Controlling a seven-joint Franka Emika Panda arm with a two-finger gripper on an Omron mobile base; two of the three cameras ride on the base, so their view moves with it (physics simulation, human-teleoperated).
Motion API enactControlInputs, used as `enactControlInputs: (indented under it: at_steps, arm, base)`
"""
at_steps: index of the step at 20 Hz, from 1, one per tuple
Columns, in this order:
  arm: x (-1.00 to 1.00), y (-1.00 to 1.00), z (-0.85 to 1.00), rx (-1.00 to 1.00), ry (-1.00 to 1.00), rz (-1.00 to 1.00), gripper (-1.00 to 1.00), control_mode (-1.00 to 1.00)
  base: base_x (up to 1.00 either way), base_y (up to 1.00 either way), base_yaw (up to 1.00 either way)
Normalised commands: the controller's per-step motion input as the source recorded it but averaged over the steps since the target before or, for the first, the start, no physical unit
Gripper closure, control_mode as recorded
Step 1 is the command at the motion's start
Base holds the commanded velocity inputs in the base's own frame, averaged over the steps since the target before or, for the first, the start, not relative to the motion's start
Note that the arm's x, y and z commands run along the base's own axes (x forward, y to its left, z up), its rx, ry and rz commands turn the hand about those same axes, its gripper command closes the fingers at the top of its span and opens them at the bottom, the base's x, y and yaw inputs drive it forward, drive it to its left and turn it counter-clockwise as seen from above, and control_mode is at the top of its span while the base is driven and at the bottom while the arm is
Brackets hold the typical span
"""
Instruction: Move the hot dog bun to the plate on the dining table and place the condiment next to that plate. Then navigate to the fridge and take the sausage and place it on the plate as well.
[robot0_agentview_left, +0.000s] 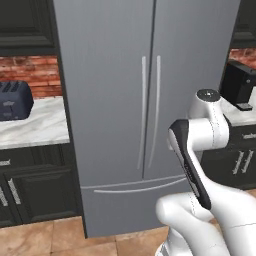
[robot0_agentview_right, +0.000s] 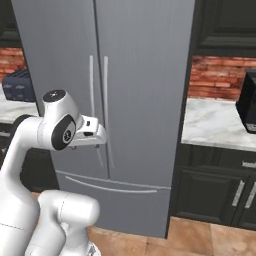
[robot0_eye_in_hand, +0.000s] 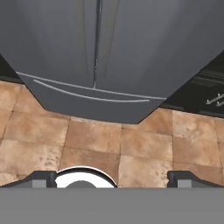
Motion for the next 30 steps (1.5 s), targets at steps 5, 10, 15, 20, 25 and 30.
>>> enactControlInputs:
  at_steps: [5, 10, 15, 20, 25, 30]
  arm:
    - [0.04, 0.03, 0.00, 0.01, 0.00, 0.00, -1.00, -1.00]
    - [0.66, -0.01, 0.10, 0.15, -0.03, -0.02, -1.00, -1.00]
    - [0.71, -0.01, 0.29, 0.25, -0.28, 0.00, -1.00, -1.00]
    - [0.69, -0.02, 0.23, 0.10, -0.24, -0.06, -1.00, -1.00]
    - [0.59, -0.09, 0.11, 0.01, -0.07, -0.10, -1.00, -1.00]
    - [0.72, 0.00, 0.00, 0.00, 0.00, -0.12, -1.00, -1.00]
  base:
    - [0.25, 0.24, 0.00]
    - [0.00, 0.00, 0.00]
    - [0.00, 0.00, 0.00]
    - [0.00, 0.00, 0.00]
    - [0.00, 0.00, 0.00]
    - [0.00, 0.00, 0.00]
